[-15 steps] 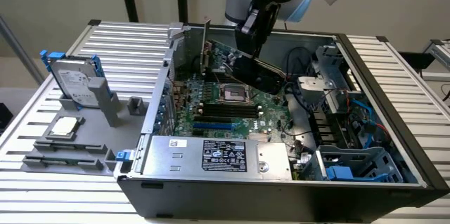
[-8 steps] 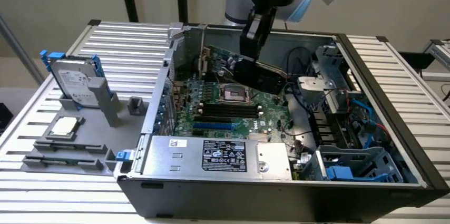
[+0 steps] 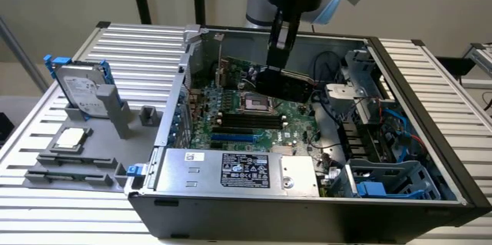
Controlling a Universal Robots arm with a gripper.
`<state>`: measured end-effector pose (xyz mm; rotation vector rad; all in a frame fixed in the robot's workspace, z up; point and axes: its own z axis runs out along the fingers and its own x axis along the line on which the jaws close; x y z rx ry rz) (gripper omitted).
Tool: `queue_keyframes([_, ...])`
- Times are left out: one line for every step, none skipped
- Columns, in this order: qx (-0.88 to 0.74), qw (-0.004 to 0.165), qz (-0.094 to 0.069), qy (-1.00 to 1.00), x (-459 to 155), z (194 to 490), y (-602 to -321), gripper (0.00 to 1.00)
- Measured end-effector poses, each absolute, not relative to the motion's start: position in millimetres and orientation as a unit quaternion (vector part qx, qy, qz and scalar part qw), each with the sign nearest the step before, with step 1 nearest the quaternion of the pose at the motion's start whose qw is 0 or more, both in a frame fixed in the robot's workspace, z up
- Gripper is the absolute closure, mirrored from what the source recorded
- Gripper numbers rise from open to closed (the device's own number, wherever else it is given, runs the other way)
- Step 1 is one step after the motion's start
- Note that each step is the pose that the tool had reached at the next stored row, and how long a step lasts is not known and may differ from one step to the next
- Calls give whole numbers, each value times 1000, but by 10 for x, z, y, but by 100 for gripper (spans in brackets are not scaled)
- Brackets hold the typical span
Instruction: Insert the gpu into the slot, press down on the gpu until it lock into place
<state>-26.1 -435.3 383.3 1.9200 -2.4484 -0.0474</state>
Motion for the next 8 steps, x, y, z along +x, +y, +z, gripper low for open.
queue_keyframes([624, 14, -15, -781, -261, 3824, -4353, 74])
queue_keyframes([631, 14, -15, -776, -261, 3815, -4353, 74])
queue_keyframes([637, 13, -15, -771, -261, 3807, -4352, 74])
queue_keyframes([643, 12, -15, -766, -261, 3797, -4352, 74])
queue_keyframes([648, 11, -16, -762, -263, 3787, -4352, 74])
queue_keyframes([651, 10, -16, -759, -270, 3776, -4353, 74])
queue_keyframes([653, 9, -17, -757, -285, 3763, -4353, 74])
queue_keyframes([654, 7, -18, -757, -309, 3750, -4352, 74])
